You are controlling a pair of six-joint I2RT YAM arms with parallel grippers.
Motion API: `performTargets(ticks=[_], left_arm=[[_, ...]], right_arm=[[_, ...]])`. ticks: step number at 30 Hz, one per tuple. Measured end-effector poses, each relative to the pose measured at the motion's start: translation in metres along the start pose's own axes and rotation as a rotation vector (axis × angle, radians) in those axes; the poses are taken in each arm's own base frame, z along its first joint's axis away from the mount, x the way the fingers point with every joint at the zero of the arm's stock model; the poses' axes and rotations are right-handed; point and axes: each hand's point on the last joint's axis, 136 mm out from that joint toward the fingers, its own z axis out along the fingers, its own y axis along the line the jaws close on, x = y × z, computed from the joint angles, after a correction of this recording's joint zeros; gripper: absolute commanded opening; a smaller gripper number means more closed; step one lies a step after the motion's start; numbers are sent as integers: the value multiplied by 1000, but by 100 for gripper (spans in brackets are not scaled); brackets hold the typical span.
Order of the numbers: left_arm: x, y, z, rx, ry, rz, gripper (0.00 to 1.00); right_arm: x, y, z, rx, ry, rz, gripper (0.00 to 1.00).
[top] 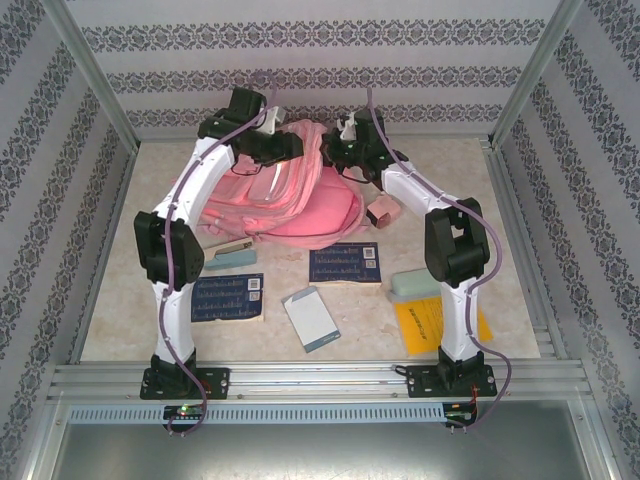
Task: Pack the student bag
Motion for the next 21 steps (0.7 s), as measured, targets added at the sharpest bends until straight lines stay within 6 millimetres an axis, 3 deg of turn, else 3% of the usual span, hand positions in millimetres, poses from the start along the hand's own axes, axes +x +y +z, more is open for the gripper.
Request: performTargets(ticks=[3,8,12,15,21], left_arm=[[2,-7,-20,-60,-29,30,58],[15,-55,-49,-96,-71,164,69],[32,-82,-61,-115,-81,262,75],[39,-80,-60,-179,-82,306,78],[38,-48,-50,-380,-88,347,79]], right_arm=[[1,5,2,-19,4,21,8],[6,13,7,-46,11,48,8],[8,15,9,-53,16,66,8],[8,17,9,-58,14,79,8],[7,19,8,-68,12,99,8]])
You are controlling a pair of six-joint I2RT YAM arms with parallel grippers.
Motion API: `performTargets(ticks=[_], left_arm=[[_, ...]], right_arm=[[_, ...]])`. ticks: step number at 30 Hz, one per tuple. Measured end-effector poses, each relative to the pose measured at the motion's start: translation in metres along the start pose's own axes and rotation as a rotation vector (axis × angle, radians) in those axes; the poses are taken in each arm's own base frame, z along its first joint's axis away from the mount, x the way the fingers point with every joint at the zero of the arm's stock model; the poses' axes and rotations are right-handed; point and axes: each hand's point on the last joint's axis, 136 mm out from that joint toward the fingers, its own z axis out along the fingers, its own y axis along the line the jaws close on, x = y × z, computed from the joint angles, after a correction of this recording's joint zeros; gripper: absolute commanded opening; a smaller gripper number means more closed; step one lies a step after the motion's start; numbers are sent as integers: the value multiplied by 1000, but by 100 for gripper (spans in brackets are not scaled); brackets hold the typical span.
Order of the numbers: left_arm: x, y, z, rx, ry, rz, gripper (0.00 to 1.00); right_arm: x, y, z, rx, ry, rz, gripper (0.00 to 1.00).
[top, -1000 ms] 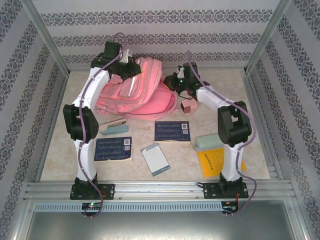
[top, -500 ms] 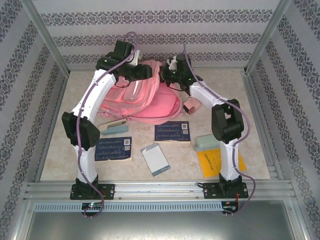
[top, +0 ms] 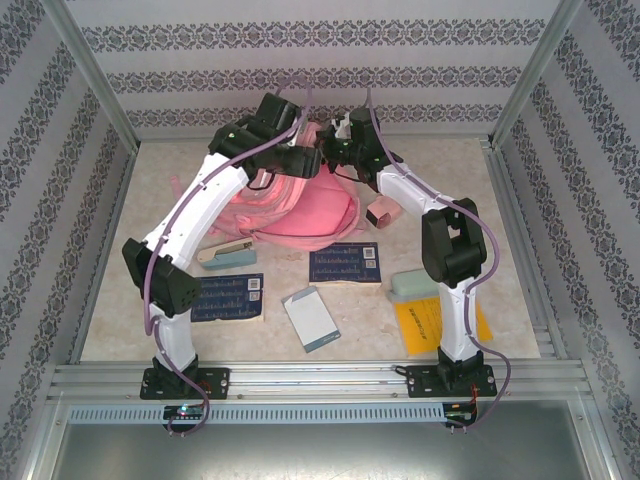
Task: Pack the student bag
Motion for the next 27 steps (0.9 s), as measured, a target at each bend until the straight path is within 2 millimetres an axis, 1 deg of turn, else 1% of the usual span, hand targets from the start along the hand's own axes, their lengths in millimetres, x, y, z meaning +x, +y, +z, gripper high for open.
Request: performTargets(ticks=[4,7,10,12,13,16,17,21,23,25,26,27], left_arm=[[9,2,21,-68,31,27,83],[17,-5,35,-94,55,56,85],[21,-13,40,-111,60,82,85],[20,-12,41,-136,54,88,83],[18,-9,42,-154,50,88,80],[14,1,50,-223,38,97,65],[14,4,53,-249,39,102,57],[14,16,60,-325,38,129,34],[13,19,60,-345,31,135,17],[11,22,58,-359,26,139,4],[10,22,58,-359,23,139,0],[9,22,57,-355,23,140,0]], right_arm=[[0,0,0,0,0,7,8],[0,0,0,0,0,14,8],[1,0,0,0,2,22,8],[1,0,0,0,1,24,8],[1,0,0,0,1,24,8],[2,1,1,-1,3,27,8],[3,1,2,-2,4,28,8],[3,1,2,-2,3,41,7],[3,1,2,-1,2,44,7],[1,-1,2,6,-3,44,7],[-1,-3,0,11,-8,42,7],[-1,-6,-1,17,-9,36,7]])
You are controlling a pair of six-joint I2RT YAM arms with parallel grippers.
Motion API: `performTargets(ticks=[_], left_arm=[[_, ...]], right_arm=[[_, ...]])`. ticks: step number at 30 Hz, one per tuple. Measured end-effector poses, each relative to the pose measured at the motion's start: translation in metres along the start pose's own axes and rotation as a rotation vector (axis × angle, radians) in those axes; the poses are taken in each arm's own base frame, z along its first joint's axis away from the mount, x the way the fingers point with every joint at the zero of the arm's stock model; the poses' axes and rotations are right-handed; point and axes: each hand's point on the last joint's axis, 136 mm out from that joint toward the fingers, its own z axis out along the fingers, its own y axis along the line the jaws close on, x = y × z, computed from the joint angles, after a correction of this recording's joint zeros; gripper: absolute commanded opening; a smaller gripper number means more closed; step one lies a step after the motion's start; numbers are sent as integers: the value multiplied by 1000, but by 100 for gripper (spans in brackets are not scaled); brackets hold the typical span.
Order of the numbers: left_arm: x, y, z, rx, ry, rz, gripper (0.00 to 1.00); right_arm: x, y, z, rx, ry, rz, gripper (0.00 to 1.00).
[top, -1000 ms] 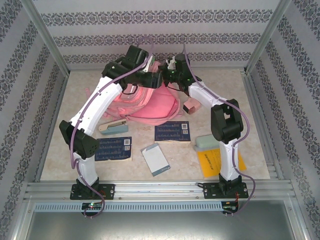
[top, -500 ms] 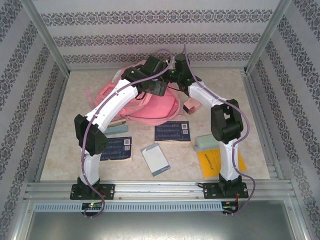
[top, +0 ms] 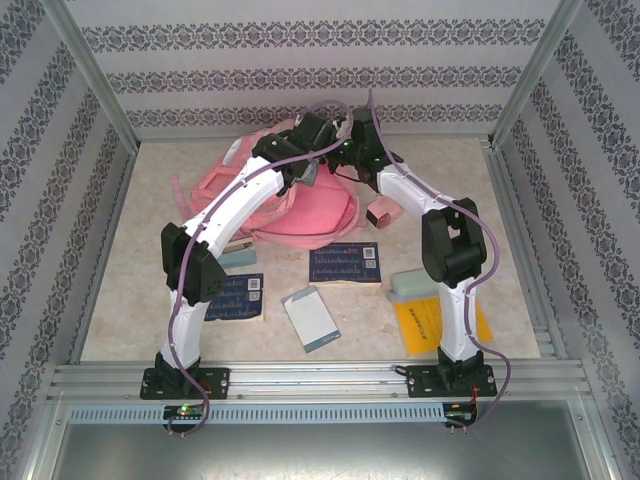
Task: Pack the student bag
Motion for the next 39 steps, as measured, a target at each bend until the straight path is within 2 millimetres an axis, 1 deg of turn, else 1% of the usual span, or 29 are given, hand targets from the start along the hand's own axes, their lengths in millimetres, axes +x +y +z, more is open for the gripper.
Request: performTargets(ticks=[1,2,4,6,9,12,14,16,18,19,21,24,26,28,29,31,32,35,39], left_arm=[[0,-1,0,8,2,0,0],[1,-2,1,23,7,-2,0],[3,-6,3,64,18,-9,0],[5,-6,3,124,26,-42,0],[6,1,-2,215,21,-112,0],[2,12,-11,285,-1,-177,0],[1,15,-15,318,-10,-199,0],[2,10,-16,355,-10,-211,0],[6,0,-14,404,1,-226,0],[8,-4,-12,424,6,-233,0],[13,-14,-8,467,16,-255,0],[20,-23,-4,514,19,-290,0],[23,-26,-5,539,12,-310,0],[24,-27,-9,561,-3,-331,0],[24,-27,-12,569,-11,-339,0],[21,-26,-20,587,-27,-354,0],[19,-26,-25,597,-34,-361,0],[15,-25,-35,620,-50,-372,0],[14,-27,-39,638,-52,-379,0]], right_arm=[[-1,-3,-2,7,-3,-6,9],[-1,-7,-5,20,-7,-14,12],[-2,-15,-15,57,-18,-35,25],[1,-21,-29,109,-29,-73,41],[2,-23,-57,188,-62,-150,55],[5,-22,-87,263,-97,-227,62],[3,-28,-106,330,-124,-266,65],[2,-43,-122,414,-145,-294,70],[0,-68,-138,533,-159,-318,77],[-1,-78,-144,585,-166,-324,78],[-5,-105,-163,722,-191,-301,80],[-8,-140,-191,910,-240,-192,81],[-7,-158,-201,1000,-263,-98,82],[-6,-176,-206,1068,-284,7,85],[-5,-184,-208,1095,-295,56,87],[-1,-197,-209,1135,-312,141,96],[1,-202,-208,1152,-320,180,97],[1,-211,-204,1170,-356,275,97],[-11,-212,-197,1162,-418,336,98]])
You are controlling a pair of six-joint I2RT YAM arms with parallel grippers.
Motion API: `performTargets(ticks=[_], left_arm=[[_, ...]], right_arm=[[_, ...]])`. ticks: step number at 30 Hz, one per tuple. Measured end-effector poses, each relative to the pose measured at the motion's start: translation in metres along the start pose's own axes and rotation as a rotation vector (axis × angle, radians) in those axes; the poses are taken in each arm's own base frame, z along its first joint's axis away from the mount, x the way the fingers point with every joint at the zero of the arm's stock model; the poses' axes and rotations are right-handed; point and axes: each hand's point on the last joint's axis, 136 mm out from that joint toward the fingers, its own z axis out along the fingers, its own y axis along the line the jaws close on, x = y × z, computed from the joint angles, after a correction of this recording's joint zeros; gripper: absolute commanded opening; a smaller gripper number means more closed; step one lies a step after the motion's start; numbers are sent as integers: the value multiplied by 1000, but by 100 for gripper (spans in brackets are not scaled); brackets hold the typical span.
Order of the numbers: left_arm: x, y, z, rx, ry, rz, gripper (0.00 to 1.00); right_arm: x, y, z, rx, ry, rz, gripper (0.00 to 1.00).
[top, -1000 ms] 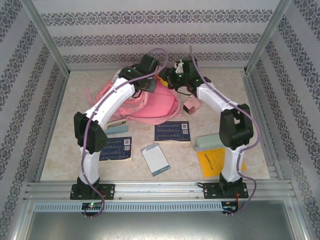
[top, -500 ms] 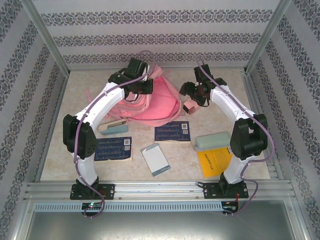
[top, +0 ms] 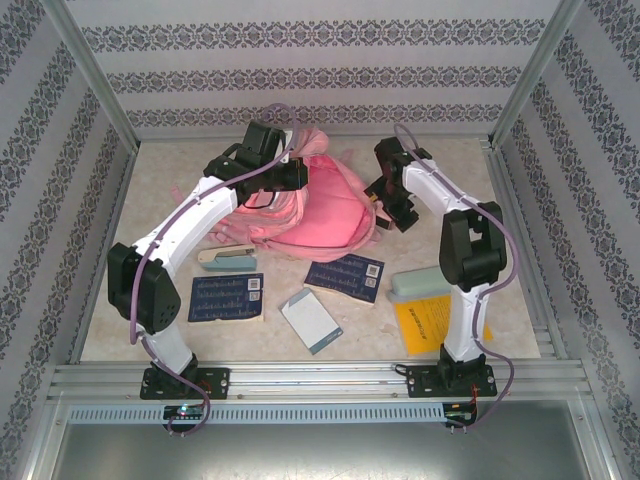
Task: Pack the student bag
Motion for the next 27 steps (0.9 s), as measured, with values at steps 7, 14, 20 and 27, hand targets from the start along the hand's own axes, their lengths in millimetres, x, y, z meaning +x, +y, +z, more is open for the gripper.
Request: performTargets(ticks=[7,14,20,27], left_arm=[[1,0,1,2,2,-2,0],[0,1,0,0,1,-3,0],[-4,6,-1,6,-4,-16,0],[-9,14,-3,-2,-14,-31,0]], right_arm=[[-17,19,-6,-18,-55,-2,98],[-29,33,9,-20,-77,-256,98],[-28,23,18,-19,-67,-370,97],[-26,18,31,-37,-37,-392,93]])
